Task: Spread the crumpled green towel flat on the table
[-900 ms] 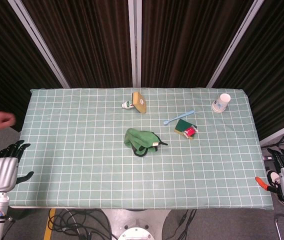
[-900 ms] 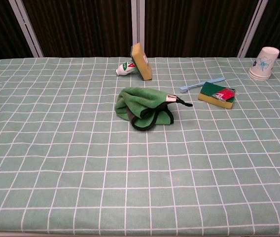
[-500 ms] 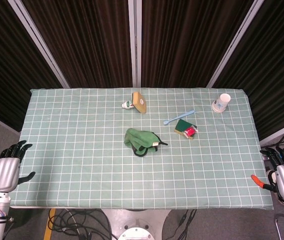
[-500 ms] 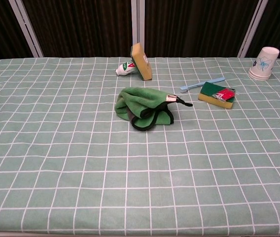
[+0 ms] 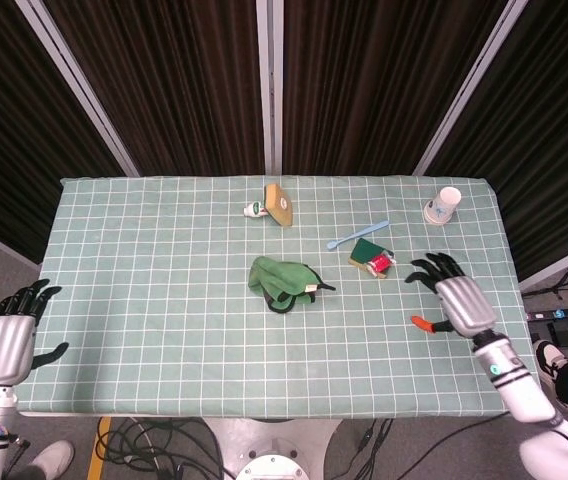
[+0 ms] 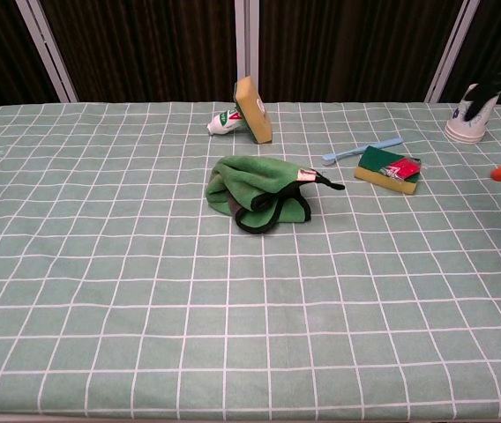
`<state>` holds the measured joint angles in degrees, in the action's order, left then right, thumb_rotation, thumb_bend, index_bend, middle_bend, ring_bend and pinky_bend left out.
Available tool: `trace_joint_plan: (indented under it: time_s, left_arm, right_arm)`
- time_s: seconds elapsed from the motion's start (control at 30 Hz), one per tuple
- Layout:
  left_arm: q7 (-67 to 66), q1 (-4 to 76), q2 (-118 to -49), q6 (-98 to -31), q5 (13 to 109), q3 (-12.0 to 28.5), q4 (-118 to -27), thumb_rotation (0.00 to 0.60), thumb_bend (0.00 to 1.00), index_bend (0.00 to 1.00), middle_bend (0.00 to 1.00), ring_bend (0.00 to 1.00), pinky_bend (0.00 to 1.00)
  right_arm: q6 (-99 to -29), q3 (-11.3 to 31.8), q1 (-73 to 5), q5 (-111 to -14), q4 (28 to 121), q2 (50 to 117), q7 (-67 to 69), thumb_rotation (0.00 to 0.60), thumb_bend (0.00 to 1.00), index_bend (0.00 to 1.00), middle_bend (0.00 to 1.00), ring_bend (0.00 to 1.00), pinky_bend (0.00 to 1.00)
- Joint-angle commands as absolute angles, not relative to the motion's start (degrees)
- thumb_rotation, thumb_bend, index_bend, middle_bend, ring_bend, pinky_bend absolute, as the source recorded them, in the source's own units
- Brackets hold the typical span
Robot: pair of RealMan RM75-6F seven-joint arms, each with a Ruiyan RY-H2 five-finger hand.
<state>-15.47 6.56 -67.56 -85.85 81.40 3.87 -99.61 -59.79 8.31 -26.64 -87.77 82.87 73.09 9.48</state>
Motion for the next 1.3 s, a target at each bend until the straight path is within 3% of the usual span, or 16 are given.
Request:
trace_joint_plan:
  time_s: [0.03,0.4,0.83,0.93,1.13,1.3]
  left_arm:
    - [-15.6,6.4,-67.4,-86.2,81.4,3.9,-99.8,0.600,0.09,0.26,0.26,0.21,0.28]
    - [-16.1,6.3,-66.9,-86.3,81.1,4.4,-100.9,0.600,0.09,0.26,0.26,0.21,0.28]
    - [-14.7,6.1,-66.2,-86.2,80.3,4.7,-101.1,0.600,0.09,0.26,0.26,0.21,0.28]
    - [-13.9,6.1,-66.3,-86.2,80.1,4.9,-101.1,0.600,0.09,0.26,0.26,0.21,0.28]
    - [-12.0,7.2,-67.0,-85.3,80.8,5.7,-100.1,0.600,0.08,0.26,0.26,0.21,0.28]
    - [-5.6,10.2,-67.7,-81.8,81.1,7.5,-99.2,0.600,0.07,0.26,0.26,0.21,0.28]
  right_arm:
    - [-53.1,10.4,-33.1,-87.1,76.6,79.9,9.8,0.556,0.09,0.32,0.14,0.05,0.05]
    - [-45.8,10.8,-44.0,-86.0,58.2,96.7,11.9,0.558,0.09,0.34,0.15,0.05,0.05]
    - [-45.1,10.6,-50.8,-86.3,44.8,106.5,19.0,0.591,0.10,0.39,0.16,0.07,0.05]
    - [-44.8,10.4,-52.1,-86.4,42.3,108.0,19.5,0.599,0.17,0.46,0.18,0.09,0.05]
    - [-45.4,10.2,-53.4,-86.4,40.5,108.9,20.2,0.600,0.42,0.69,0.25,0.14,0.07]
    - [-49.7,11.6,-53.3,-86.2,45.5,104.5,17.6,0.600,0.53,0.77,0.28,0.15,0.07]
